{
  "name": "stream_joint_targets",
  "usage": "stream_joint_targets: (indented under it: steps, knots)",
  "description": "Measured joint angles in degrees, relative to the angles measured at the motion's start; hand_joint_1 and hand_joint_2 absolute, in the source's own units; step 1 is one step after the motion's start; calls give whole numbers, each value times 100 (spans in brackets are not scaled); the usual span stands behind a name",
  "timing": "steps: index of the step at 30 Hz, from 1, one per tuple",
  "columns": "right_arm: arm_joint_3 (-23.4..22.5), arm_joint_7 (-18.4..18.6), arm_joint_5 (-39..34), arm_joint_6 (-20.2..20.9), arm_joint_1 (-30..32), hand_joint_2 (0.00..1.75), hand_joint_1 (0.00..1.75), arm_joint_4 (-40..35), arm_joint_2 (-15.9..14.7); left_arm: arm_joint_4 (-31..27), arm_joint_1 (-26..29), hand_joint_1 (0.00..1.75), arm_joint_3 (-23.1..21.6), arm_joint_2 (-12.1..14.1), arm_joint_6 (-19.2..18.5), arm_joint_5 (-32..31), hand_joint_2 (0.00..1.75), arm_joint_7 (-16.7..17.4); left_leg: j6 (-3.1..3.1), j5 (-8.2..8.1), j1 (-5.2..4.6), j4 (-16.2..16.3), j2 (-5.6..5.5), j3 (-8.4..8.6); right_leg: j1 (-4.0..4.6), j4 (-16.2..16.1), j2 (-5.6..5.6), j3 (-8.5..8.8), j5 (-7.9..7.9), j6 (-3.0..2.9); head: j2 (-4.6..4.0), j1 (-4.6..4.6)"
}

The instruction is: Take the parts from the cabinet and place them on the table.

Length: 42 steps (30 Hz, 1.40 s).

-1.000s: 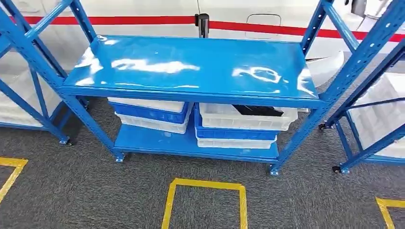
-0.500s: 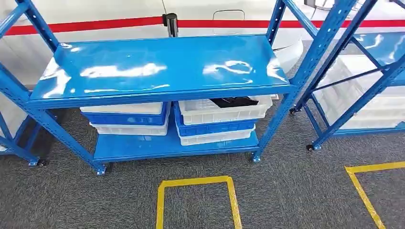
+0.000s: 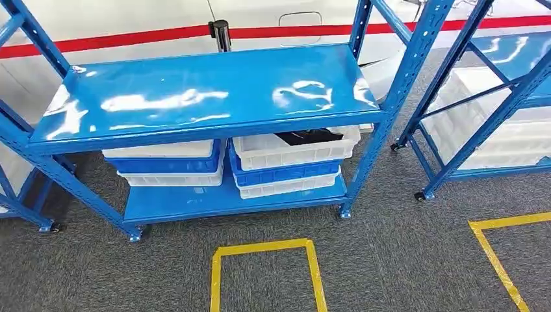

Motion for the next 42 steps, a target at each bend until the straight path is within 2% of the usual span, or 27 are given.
stream_joint_targets:
  steps: [2,3,6,7,8,9,11,12,19,23,24,29,36,37,42]
  knots:
    - [2,-2,7,-4,0,0,0,0,-2,0,0,0,0,0,0,2,0,-4,-7,5,4,-2,0,-4,5,2,0,-6,1,-1,0,-2]
    - [2,-2,24,-9,-1,0,0,0,-2,0,-1,0,0,0,-2,2,0,-24,-34,22,16,-11,-6,-2,20,3,0,-10,10,-26,0,-4]
    - [2,4,118,-30,-3,0,0,0,-4,0,-2,0,0,0,-37,9,0,-107,-69,42,43,-38,-10,7,55,6,0,-11,8,-32,0,-4]
    - [2,4,127,-37,-3,0,0,0,-11,0,-2,0,0,0,-48,9,0,-116,-97,51,51,-42,-10,5,70,10,0,-18,8,-35,0,0]
    - [2,4,131,-42,-5,0,0,0,-13,0,-2,0,0,0,-50,9,0,-118,-196,55,60,-46,-10,4,75,12,-1,-25,16,-55,0,-2]
    - [2,7,155,-50,-5,0,0,0,-15,0,-2,0,0,0,-55,11,0,-133,-269,56,68,-47,-10,-3,82,15,-1,-32,9,-68,0,-2]
    - [2,26,252,-74,-2,0,0,0,-18,0,-2,0,4,0,-81,20,0,-162,-286,54,69,-47,-9,-3,88,16,-1,-33,9,-68,0,2]
    - [9,33,313,-83,-3,0,0,0,-20,0,-2,0,17,0,-105,26,175,-166,-287,53,64,-47,-9,-3,88,16,-1,-34,10,-67,0,0]
    - [109,63,507,-85,-2,0,0,0,-42,0,-2,0,142,0,-142,127,175,-232,-286,53,20,-44,-10,-5,53,14,-2,-33,13,-62,0,2]
    - [116,-85,531,-87,1,0,0,0,-42,0,-3,0,230,0,-369,199,175,-424,-284,52,12,-42,-10,-4,41,14,-2,-33,16,-61,0,0]
    - [120,-120,553,-88,1,175,0,0,-42,0,-4,0,236,0,-376,199,175,-439,-284,52,11,-42,-10,-3,40,14,-2,-34,16,-61,0,2]
    - [203,-131,617,-118,34,175,0,-4,-53,-18,20,0,203,33,-415,352,175,-459,-283,52,12,-41,-10,-2,39,14,-2,-33,16,-61,0,0]
    - [351,-232,261,358,223,175,0,-127,-159,-157,202,0,-528,197,-603,1238,175,-426,-283,51,16,-42,-10,-7,43,14,-3,-34,15,-62,0,0]
    - [373,-243,206,443,247,175,0,-153,-177,-181,231,0,-648,221,-629,1365,0,-415,-283,51,16,-42,-10,-7,45,14,-3,-34,15,-62,0,-2]
    - [446,-341,-79,866,361,175,0,-275,-247,-295,364,0,-1205,339,-783,1992,0,-361,-283,51,16,-43,-10,-8,45,14,-3,-32,15,-63,0,2]
